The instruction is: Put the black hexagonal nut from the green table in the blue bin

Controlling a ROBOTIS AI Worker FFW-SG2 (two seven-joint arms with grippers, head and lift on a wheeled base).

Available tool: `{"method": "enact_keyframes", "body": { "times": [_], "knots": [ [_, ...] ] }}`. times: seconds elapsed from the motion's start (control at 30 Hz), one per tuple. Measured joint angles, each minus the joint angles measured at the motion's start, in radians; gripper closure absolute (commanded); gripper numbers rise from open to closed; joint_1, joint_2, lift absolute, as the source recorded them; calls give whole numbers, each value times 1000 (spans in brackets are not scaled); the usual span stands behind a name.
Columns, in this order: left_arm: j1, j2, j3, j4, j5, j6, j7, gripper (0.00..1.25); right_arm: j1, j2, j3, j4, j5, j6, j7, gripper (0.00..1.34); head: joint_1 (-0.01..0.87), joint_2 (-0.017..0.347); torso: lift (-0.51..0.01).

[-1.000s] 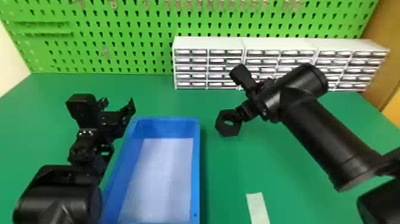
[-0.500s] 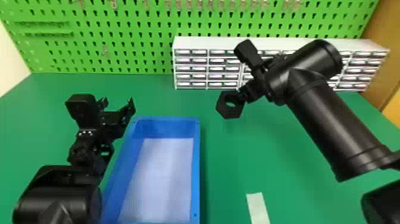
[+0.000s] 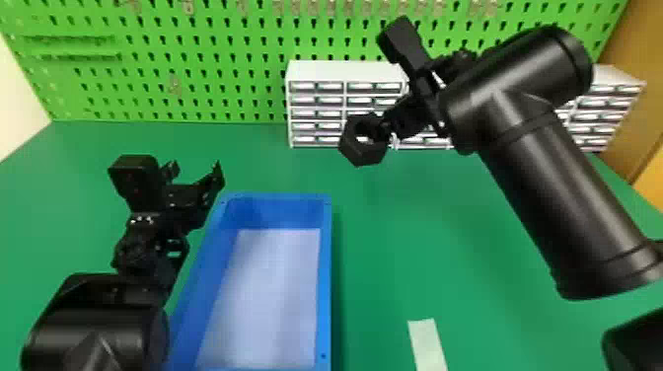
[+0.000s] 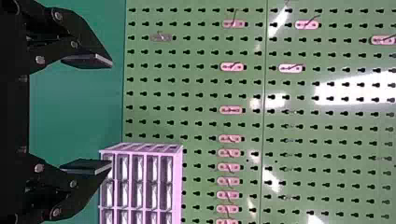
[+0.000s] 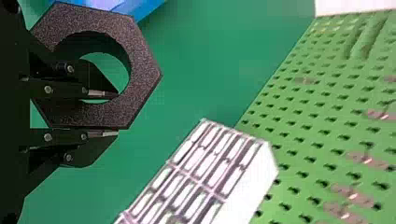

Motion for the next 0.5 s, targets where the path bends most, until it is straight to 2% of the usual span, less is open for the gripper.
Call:
{"method": "enact_keyframes", "body": {
  "times": [0.3, 0.5],
  "knots": [
    [0, 0, 3, -1, 0, 0, 0, 486, 7, -1, 63, -117, -69, 15, 1, 1033, 686, 51, -96],
    [0, 0, 5, -2, 1, 0, -1, 486, 12, -2, 109, -164, -123, 9, 0, 1033, 686, 51, -96]
  ]
}}
